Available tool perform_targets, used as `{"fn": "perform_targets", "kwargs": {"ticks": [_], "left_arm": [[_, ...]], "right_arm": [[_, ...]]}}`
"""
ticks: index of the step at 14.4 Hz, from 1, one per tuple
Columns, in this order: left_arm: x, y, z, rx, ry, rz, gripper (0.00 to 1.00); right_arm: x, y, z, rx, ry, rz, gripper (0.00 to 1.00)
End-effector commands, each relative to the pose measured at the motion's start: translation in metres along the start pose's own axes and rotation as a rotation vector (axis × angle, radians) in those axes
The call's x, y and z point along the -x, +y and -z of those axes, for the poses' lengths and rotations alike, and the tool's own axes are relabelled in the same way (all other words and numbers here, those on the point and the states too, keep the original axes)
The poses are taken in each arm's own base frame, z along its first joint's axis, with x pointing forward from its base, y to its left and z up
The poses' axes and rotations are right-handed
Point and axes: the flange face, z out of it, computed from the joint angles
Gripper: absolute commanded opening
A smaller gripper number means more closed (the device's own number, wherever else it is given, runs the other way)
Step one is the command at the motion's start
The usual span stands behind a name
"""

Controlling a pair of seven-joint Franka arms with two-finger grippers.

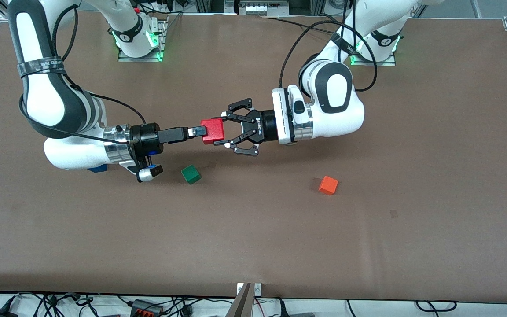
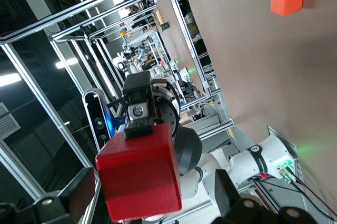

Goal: Pass red block to right arm, stack on blue
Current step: 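Bring the red cube to the right gripper and close it, then open the left gripper and withdraw it from the red cube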

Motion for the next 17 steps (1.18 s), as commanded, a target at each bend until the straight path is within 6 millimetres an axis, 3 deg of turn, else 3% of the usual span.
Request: {"fn": "perform_targets", "kwargs": {"ticks": [1,3,4,5,6,9,11,12,13,17], "left_arm": [[-0.0044,-0.0021,-0.0054,-0.020,0.024,-0.013,0.13],[-0.0037,-0.0029,-0.0043,-0.023,0.023,-0.012,0.13],[-0.0038,-0.0028,-0.0045,-0.021,0.024,-0.012,0.13],[-0.0036,-0.0020,-0.0052,-0.020,0.023,-0.012,0.13],[-0.0044,-0.0021,-0.0054,-0.020,0.024,-0.013,0.13],[-0.0039,-0.0036,-0.0037,-0.022,0.023,-0.017,0.13],[-0.0035,-0.0032,-0.0041,-0.025,0.021,-0.016,0.16],[-0.0038,-0.0039,-0.0028,-0.030,0.020,-0.022,0.30],[-0.0024,-0.0045,-0.0017,-0.031,0.017,-0.027,0.99],[0.0016,-0.0048,-0.0003,-0.031,0.008,-0.025,1.00]], "right_arm": [[-0.0029,-0.0078,-0.0072,-0.012,0.003,0.009,0.96],[-0.0029,-0.0078,-0.0073,-0.012,0.003,0.009,0.92],[-0.0033,-0.0078,-0.0080,-0.014,0.003,0.011,0.85],[-0.0038,-0.0090,-0.0079,-0.012,0.004,0.014,0.66],[-0.0036,-0.0119,-0.0071,-0.013,0.004,0.021,0.55],[-0.0040,-0.0124,-0.0071,-0.011,0.005,0.064,0.08],[-0.0067,-0.0066,-0.0077,-0.012,0.003,0.080,0.04],[-0.0065,-0.0080,-0.0083,-0.012,0.003,0.081,0.02],[-0.0063,-0.0080,-0.0093,-0.012,0.002,0.081,0.00],[-0.0058,-0.0081,-0.0065,-0.015,-0.005,0.074,0.00]]}}
